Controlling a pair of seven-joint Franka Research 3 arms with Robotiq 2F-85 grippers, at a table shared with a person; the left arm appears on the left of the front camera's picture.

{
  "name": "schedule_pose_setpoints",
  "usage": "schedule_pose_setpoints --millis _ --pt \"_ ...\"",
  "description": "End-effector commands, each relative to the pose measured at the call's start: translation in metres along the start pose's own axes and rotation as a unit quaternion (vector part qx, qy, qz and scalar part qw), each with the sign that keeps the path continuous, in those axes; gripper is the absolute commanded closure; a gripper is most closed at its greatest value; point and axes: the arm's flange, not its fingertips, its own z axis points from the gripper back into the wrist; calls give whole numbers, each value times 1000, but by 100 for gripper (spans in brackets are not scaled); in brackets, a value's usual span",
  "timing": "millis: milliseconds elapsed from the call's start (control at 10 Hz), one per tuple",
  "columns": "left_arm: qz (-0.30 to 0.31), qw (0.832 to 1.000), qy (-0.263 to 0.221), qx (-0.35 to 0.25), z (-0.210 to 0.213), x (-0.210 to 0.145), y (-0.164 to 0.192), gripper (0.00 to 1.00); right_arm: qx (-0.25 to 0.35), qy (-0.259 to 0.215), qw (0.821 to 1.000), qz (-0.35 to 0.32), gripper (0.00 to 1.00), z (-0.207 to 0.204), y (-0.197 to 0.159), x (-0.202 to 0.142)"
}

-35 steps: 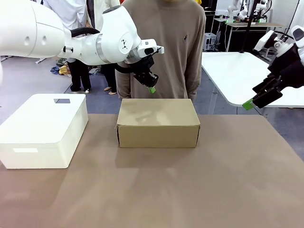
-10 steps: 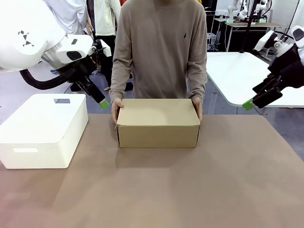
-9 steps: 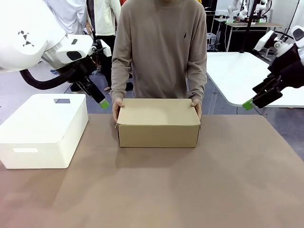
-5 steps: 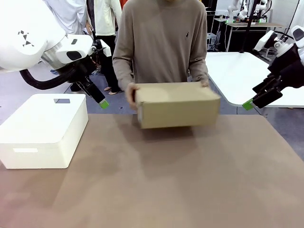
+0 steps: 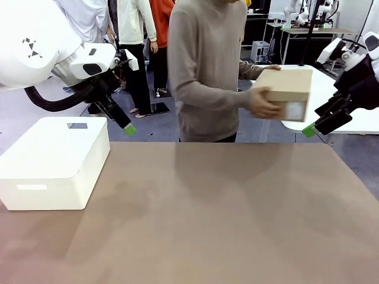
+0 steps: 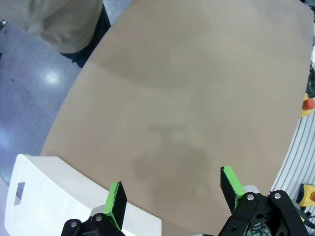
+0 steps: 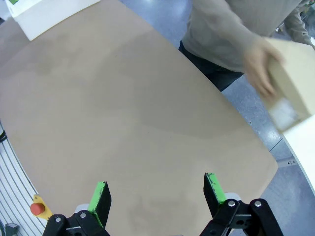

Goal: Pack the shoes into the box.
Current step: Press down on the lid of the Shoes Box.

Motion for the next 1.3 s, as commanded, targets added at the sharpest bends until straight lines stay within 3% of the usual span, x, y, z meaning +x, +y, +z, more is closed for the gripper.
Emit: schedule_pose_setpoints --millis 0,1200 --pt "5 1000 7 7 1 0 0 0 -3 -4 1000 0 0 0 -1 1" --pt "5 1000 7 7 1 0 0 0 -3 -4 1000 0 0 0 -1 1"
